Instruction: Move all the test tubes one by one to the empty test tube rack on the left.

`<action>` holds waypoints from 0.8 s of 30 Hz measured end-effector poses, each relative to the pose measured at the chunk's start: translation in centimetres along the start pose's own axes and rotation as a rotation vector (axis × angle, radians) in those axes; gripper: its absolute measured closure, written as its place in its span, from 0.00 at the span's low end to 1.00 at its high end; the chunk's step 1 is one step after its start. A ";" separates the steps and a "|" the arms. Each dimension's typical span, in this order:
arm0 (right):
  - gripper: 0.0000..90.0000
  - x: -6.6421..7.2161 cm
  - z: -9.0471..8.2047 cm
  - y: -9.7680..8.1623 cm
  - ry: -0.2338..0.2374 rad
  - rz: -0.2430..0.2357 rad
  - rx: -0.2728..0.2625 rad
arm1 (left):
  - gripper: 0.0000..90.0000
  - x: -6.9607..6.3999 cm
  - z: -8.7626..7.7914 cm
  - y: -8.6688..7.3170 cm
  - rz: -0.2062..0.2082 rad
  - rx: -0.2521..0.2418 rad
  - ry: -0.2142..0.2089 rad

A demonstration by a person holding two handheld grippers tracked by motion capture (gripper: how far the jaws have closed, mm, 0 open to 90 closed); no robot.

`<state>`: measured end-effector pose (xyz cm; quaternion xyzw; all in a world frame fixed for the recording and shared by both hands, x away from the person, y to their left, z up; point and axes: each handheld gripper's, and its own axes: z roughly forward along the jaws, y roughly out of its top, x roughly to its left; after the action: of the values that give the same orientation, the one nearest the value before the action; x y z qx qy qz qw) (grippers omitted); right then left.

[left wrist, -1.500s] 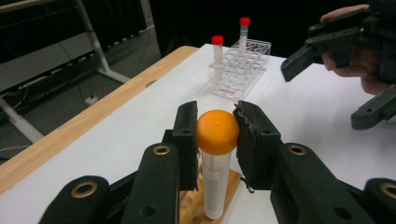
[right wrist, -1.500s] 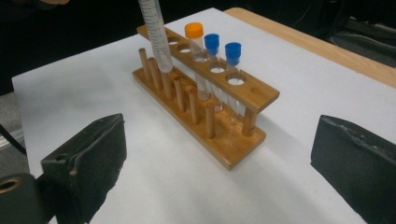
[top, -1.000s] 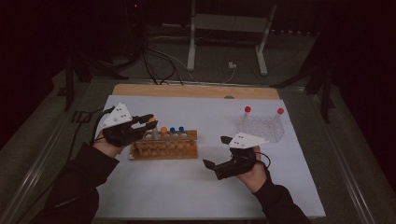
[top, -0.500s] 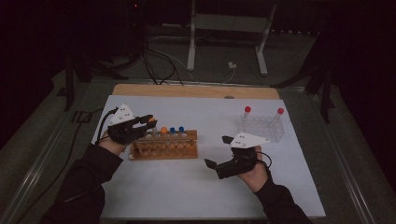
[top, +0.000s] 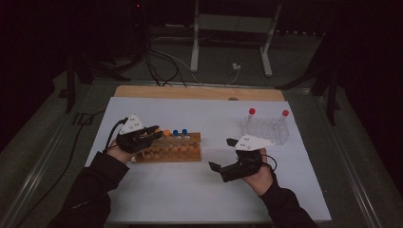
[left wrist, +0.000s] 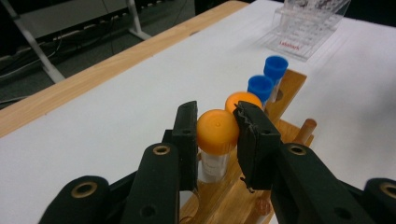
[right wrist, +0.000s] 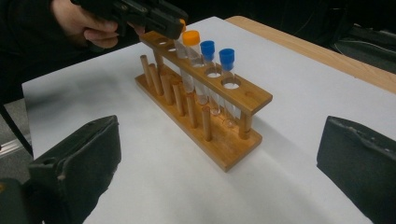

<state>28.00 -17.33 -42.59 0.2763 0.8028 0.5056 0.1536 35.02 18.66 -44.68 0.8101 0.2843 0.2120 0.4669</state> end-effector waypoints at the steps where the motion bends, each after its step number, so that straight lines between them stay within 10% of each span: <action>1: 0.00 0.0 0.0 0.0 0.000 0.000 0.000 | 0.80 0.0 0.1 0.0 0.002 0.004 0.001; 14: 0.00 -0.5 -0.7 0.4 -0.005 0.007 -0.023 | 0.78 0.4 -0.1 -0.1 -0.026 0.018 -0.039; 24: 0.00 -2.5 -2.7 1.2 -0.071 0.022 -0.068 | 0.44 -0.6 -2.2 0.3 -0.015 -0.036 -0.099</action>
<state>28.89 -20.41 -40.41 0.2974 0.7762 0.5240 0.1857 33.32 19.55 -43.38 0.8088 0.2633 0.1734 0.4965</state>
